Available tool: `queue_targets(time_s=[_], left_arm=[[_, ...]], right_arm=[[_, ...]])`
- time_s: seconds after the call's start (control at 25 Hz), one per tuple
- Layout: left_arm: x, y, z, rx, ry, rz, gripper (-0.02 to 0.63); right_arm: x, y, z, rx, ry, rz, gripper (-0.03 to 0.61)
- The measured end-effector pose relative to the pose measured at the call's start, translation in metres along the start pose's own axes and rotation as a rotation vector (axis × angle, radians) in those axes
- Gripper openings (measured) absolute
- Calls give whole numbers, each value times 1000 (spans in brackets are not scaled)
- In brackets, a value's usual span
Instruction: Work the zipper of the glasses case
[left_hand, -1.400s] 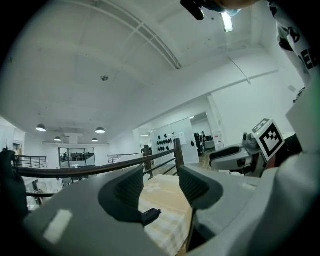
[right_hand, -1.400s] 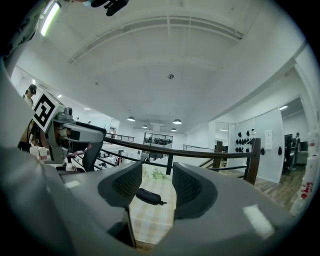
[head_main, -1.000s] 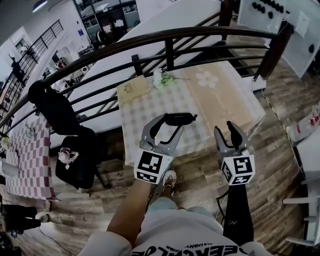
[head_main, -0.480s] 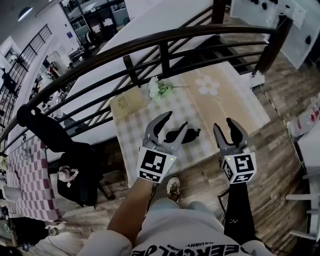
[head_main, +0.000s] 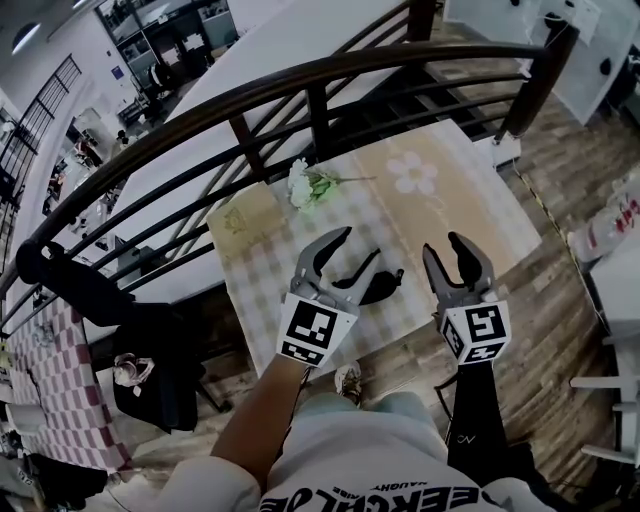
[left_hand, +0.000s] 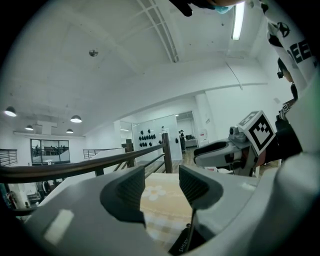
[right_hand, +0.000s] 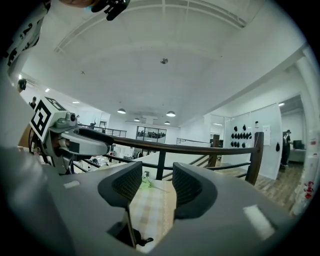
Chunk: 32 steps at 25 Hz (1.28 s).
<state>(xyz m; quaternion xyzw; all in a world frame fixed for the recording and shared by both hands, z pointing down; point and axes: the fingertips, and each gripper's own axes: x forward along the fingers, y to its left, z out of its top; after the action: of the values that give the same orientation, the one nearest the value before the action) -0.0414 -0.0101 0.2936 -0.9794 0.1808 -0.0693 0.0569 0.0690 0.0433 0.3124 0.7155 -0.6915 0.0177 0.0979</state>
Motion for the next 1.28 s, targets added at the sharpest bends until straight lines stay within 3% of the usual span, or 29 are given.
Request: queue_targets(time_s=[0.24, 0.6, 0.84, 1.28], left_arm=[[14, -4, -23, -21, 45, -90, 195], [28, -16, -71, -59, 157, -157, 157], [38, -24, -114, -91, 283, -172, 130], [55, -40, -178, -196, 447, -96, 130]], right_arm=[[11, -3, -9, -6, 38, -7, 219], [23, -9, -29, 9, 97, 0, 219], [48, -7, -42, 12, 136, 93, 219], [101, -3, -64, 23, 200, 306, 213]])
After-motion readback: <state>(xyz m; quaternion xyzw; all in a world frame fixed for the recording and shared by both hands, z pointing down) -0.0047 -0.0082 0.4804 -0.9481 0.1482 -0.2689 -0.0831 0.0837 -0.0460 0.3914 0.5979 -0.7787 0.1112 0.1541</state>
